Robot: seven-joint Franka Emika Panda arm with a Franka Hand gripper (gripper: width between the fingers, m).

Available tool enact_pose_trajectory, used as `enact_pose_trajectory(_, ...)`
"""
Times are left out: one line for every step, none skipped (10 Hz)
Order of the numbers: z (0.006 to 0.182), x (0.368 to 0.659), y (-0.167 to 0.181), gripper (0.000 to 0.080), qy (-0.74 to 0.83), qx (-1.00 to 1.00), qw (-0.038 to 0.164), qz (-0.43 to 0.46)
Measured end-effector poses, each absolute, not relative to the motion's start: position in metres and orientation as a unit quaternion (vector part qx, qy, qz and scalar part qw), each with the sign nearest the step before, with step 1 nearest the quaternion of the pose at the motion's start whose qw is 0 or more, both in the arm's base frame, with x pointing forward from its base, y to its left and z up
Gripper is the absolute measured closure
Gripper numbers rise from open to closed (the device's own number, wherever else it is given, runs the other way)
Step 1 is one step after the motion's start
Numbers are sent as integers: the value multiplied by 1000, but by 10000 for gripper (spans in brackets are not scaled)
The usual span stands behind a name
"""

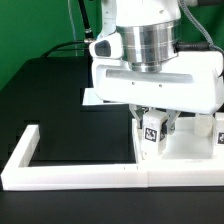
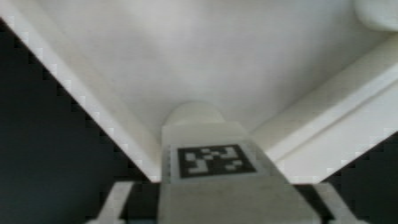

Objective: Assemble square table

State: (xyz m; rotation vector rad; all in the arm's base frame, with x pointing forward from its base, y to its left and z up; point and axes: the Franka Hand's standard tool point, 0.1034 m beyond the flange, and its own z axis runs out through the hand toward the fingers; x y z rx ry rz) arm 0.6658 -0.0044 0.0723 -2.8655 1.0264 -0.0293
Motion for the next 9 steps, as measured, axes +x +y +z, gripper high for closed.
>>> enact_pose_trajectory(72, 666, -5, 511, 384, -922, 50, -7)
enact_pose_trajectory(71, 667, -5, 511, 464, -885, 52, -6)
enact_pose_trajectory(71, 668, -6, 511, 549, -834, 55, -1)
enact_pose_trajectory(71, 670, -6, 511, 632, -772, 68, 2)
enact_pose_trajectory(70, 670, -8, 511, 711, -698, 92, 2)
enact_pose_trajectory(69, 669, -9, 511, 758, -642, 112, 7)
enact_pose_trajectory(70, 669, -8, 511, 765, -634, 111, 9)
enact_pose_trajectory(69, 669, -9, 511, 760, -641, 110, 8)
enact_pose_trajectory(69, 668, -8, 402, 722, -684, 107, 0)
